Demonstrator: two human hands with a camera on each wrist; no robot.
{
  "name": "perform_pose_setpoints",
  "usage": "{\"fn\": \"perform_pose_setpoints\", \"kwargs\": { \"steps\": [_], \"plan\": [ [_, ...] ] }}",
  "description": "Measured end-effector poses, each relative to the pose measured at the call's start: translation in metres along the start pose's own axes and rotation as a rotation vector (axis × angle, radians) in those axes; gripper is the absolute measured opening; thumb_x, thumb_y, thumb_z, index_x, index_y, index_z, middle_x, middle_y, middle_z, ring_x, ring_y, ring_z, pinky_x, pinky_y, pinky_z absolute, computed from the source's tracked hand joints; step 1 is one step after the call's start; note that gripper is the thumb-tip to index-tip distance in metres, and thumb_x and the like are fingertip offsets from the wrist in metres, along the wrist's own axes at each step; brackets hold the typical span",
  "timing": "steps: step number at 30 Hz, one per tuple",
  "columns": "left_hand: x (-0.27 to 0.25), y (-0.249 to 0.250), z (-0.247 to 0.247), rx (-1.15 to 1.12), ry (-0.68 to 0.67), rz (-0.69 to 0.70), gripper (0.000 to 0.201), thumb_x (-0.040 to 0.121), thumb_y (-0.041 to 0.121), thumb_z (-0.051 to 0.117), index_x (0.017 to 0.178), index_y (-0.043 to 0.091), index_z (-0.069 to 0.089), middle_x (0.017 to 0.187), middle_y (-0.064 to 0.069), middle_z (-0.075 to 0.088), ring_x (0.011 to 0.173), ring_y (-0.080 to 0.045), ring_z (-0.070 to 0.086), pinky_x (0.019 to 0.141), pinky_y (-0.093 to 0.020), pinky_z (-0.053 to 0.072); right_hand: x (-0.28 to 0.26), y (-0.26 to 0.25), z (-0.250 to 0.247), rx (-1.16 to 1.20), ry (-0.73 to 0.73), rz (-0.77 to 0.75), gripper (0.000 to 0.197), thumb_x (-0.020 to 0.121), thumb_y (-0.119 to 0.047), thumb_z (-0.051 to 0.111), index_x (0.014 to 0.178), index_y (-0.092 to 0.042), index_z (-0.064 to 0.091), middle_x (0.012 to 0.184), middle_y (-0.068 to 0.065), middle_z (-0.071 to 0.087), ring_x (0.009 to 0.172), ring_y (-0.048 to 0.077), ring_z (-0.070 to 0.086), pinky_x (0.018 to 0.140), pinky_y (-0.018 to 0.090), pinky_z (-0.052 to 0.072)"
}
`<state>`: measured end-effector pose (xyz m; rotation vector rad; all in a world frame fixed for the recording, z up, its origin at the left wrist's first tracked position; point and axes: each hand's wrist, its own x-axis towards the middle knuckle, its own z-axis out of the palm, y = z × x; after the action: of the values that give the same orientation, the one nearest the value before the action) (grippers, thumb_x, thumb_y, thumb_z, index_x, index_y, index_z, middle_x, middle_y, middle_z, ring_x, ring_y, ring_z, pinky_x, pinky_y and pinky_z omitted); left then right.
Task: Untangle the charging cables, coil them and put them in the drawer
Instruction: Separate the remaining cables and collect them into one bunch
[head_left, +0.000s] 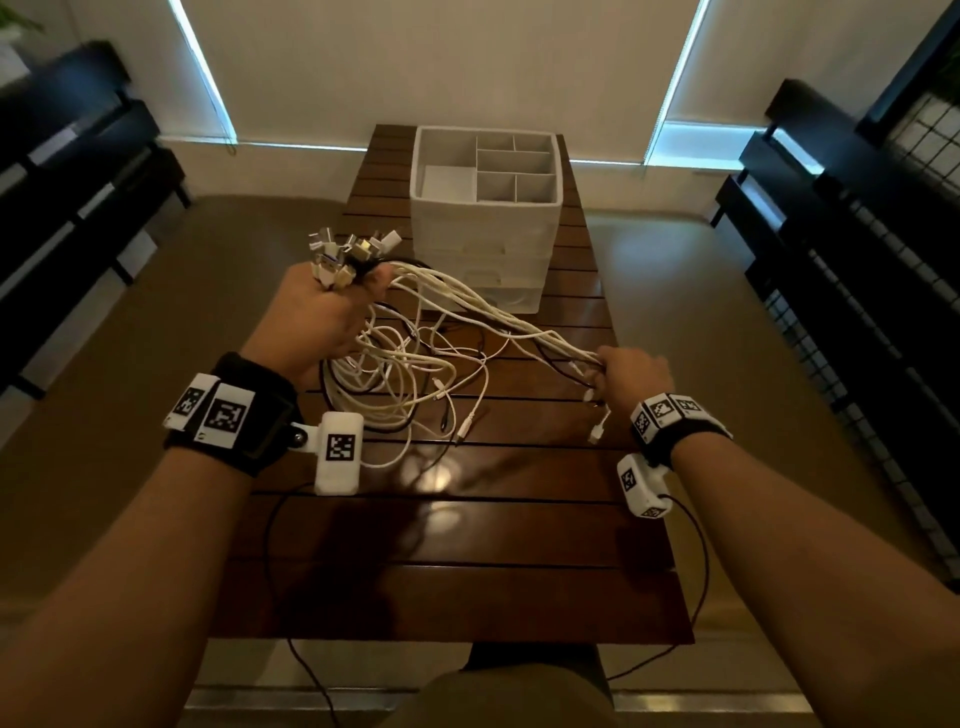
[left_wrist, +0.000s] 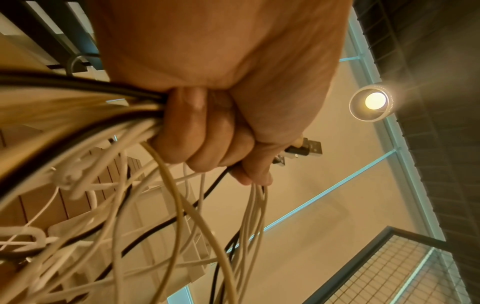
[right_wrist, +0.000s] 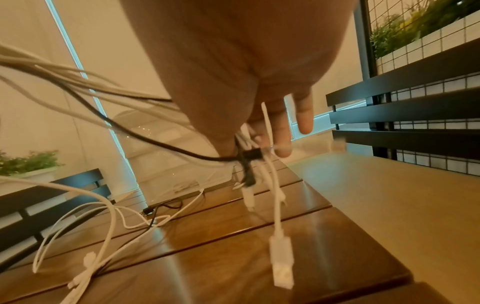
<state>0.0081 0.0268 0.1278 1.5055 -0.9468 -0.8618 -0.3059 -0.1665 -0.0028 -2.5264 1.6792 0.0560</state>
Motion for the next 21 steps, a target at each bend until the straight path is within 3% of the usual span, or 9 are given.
{"fn": "perform_pose_setpoints", "kwargs": {
  "steps": [3, 5, 8, 10, 12, 14, 17, 19, 21],
  "plan": [
    [0.000, 0.001, -0.002, -0.029, -0.008, -0.002, 0.020, 0.105, 0.022, 0.062, 0.088, 0.011, 0.061, 0.050, 0.007, 0.034, 0.037, -0.006, 0.025, 0.036, -0.019, 0.021, 0.001, 0.001, 0.000, 0.029, 0.004, 0.104, 0.025, 0.101, -0.049, 0.056, 0.094, -0.027, 0.065, 0.091, 0.002, 0.066, 0.090, 0.028, 0.063, 0.093, 0.047, 0.045],
    [0.000, 0.001, -0.002, -0.018, -0.020, 0.002, 0.018, 0.105, 0.022, 0.063, 0.094, 0.007, 0.061, 0.051, 0.006, 0.034, 0.038, -0.006, 0.026, 0.036, -0.019, 0.021, 0.001, 0.000, -0.001, 0.072, -0.036, 0.144, 0.026, 0.101, -0.049, 0.057, 0.096, -0.024, 0.065, 0.094, 0.004, 0.065, 0.089, 0.028, 0.063, 0.092, 0.047, 0.051],
    [0.000, 0.002, -0.001, -0.009, -0.040, 0.000, 0.021, 0.104, 0.025, 0.063, 0.089, 0.010, 0.061, 0.052, 0.003, 0.034, 0.038, -0.008, 0.025, 0.037, -0.019, 0.022, 0.000, -0.002, 0.000, 0.122, -0.039, 0.112, 0.007, 0.101, -0.023, 0.056, 0.103, -0.018, 0.059, 0.097, 0.011, 0.065, 0.090, 0.036, 0.065, 0.073, 0.040, 0.052],
    [0.000, 0.005, 0.000, 0.000, -0.041, 0.003, 0.023, 0.104, 0.026, 0.064, 0.085, 0.012, 0.061, 0.052, 0.003, 0.033, 0.038, -0.008, 0.026, 0.037, -0.019, 0.022, -0.002, 0.001, 0.002, 0.120, -0.038, 0.106, 0.016, 0.099, -0.010, 0.048, 0.104, -0.020, 0.059, 0.091, 0.009, 0.063, 0.084, 0.035, 0.064, 0.069, 0.038, 0.049],
    [-0.001, 0.009, -0.002, -0.009, -0.036, 0.033, 0.026, 0.104, 0.025, 0.064, 0.081, 0.014, 0.060, 0.055, 0.000, 0.031, 0.039, -0.008, 0.025, 0.038, -0.018, 0.022, -0.005, 0.005, 0.003, 0.118, -0.063, 0.137, 0.022, 0.100, -0.008, 0.048, 0.103, -0.021, 0.065, 0.088, 0.008, 0.063, 0.083, 0.032, 0.063, 0.070, 0.038, 0.051],
    [-0.001, 0.015, -0.003, -0.010, -0.043, 0.068, 0.025, 0.104, 0.024, 0.064, 0.082, 0.013, 0.060, 0.058, -0.004, 0.028, 0.040, -0.009, 0.024, 0.039, -0.019, 0.021, -0.010, 0.009, 0.006, 0.152, -0.109, 0.214, 0.011, 0.102, -0.022, 0.057, 0.095, -0.021, 0.065, 0.088, 0.008, 0.066, 0.082, 0.030, 0.063, 0.073, 0.039, 0.055],
    [-0.002, 0.018, -0.001, 0.046, -0.068, 0.075, 0.024, 0.104, 0.023, 0.064, 0.082, 0.014, 0.064, 0.056, -0.002, 0.032, 0.040, -0.009, 0.026, 0.039, -0.019, 0.022, -0.008, 0.014, 0.012, 0.199, -0.178, 0.320, 0.057, 0.087, -0.072, 0.063, 0.085, -0.015, 0.064, 0.080, 0.005, 0.069, 0.074, 0.027, 0.068, 0.075, 0.041, 0.062],
    [-0.004, 0.016, 0.004, 0.075, -0.086, 0.062, 0.026, 0.104, 0.022, 0.064, 0.078, 0.018, 0.065, 0.053, 0.002, 0.036, 0.040, -0.008, 0.028, 0.038, -0.020, 0.024, -0.004, 0.016, 0.012, 0.229, -0.192, 0.318, 0.060, 0.082, -0.076, 0.067, 0.079, -0.016, 0.066, 0.077, 0.007, 0.069, 0.069, 0.026, 0.068, 0.064, 0.036, 0.060],
    [-0.004, 0.014, 0.009, 0.075, -0.089, 0.048, 0.029, 0.103, 0.022, 0.065, 0.074, 0.019, 0.066, 0.050, 0.005, 0.038, 0.039, -0.007, 0.029, 0.037, -0.020, 0.024, -0.002, 0.015, 0.006, 0.210, -0.236, 0.288, 0.047, 0.082, -0.060, 0.078, 0.078, -0.015, 0.067, 0.083, 0.009, 0.072, 0.070, 0.026, 0.068, 0.055, 0.030, 0.051]
  ]
}}
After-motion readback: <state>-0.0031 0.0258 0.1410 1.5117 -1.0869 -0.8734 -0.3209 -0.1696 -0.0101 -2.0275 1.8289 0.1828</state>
